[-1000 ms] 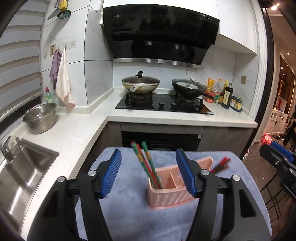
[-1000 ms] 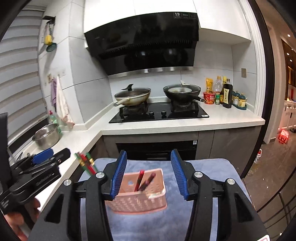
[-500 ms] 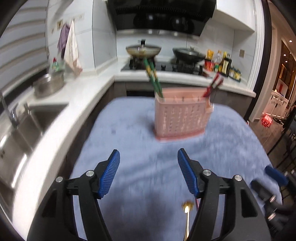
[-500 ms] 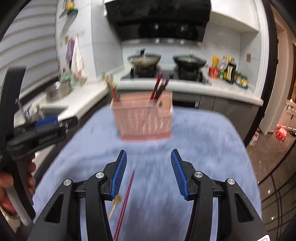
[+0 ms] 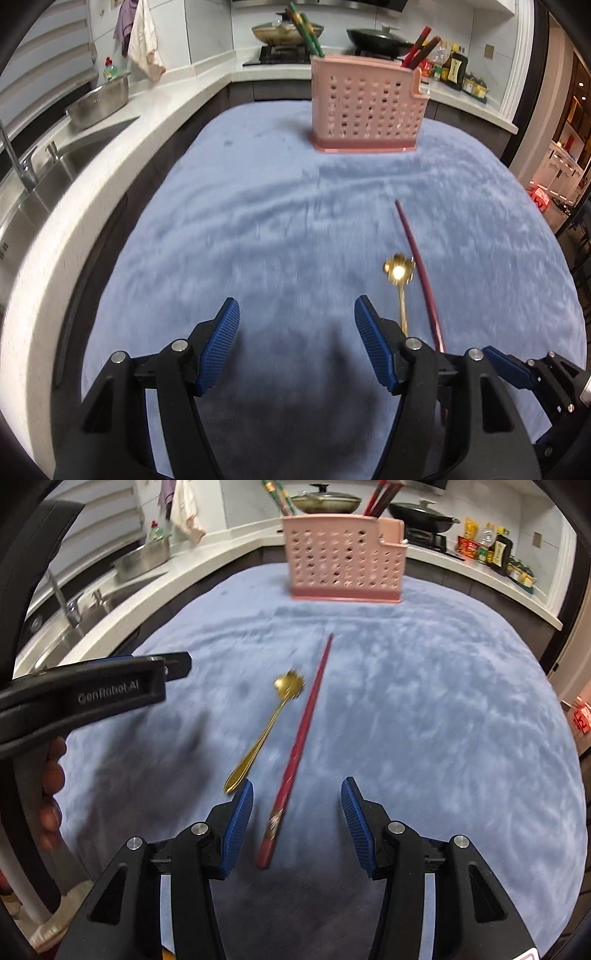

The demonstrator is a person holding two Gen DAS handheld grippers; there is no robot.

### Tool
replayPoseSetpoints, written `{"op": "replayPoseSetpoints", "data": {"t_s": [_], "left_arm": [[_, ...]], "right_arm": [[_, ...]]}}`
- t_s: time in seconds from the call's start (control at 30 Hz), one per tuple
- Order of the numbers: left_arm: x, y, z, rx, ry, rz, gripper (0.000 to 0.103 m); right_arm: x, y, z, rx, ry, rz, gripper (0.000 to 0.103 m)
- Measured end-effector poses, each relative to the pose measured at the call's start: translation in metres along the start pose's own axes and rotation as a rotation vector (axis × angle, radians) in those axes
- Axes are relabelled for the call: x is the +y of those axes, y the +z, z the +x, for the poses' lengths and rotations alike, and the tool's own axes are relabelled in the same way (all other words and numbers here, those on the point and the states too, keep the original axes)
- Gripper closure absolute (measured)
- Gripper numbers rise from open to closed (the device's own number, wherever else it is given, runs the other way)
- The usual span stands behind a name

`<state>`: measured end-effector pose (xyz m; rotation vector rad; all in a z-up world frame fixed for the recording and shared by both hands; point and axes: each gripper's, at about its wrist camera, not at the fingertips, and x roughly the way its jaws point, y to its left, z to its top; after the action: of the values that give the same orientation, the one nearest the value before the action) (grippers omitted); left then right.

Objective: Organize utensils
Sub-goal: 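Open both tools and move them back over the spoon and dark red chopstick, then grasp the gold spoon with the left tool while the right tool grasps the dark red chopstick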

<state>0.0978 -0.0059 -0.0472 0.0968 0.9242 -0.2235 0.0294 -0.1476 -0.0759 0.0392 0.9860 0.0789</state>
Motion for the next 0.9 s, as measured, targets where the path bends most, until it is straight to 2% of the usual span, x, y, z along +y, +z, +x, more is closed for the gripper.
{"op": "replayPoseSetpoints", "data": {"t_s": [0.17, 0.37, 0.6, 0.77, 0.9], "left_arm": [[-0.001, -0.008, 0.004, 0.023, 0.005, 0.002, 0.042], [-0.001, -0.01, 0.005, 0.035, 0.01, 0.0, 0.041], [-0.001, -0.012, 0.007, 0.045, 0.011, 0.003, 0.041], [-0.001, -0.013, 0.008, 0.053, 0.01, 0.008, 0.041], [-0.003, -0.016, 0.009, 0.062, 0.004, 0.015, 0.041]], "right_arm": [[0.003, -0.006, 0.008, 0.025, 0.012, -0.004, 0.057], [0.001, -0.009, 0.015, 0.05, 0.006, -0.001, 0.065], [-0.001, -0.01, 0.017, 0.05, 0.003, -0.001, 0.069], [-0.004, -0.011, 0.018, 0.05, -0.002, 0.007, 0.076], [-0.011, -0.012, 0.018, 0.048, -0.004, 0.032, 0.087]]}}
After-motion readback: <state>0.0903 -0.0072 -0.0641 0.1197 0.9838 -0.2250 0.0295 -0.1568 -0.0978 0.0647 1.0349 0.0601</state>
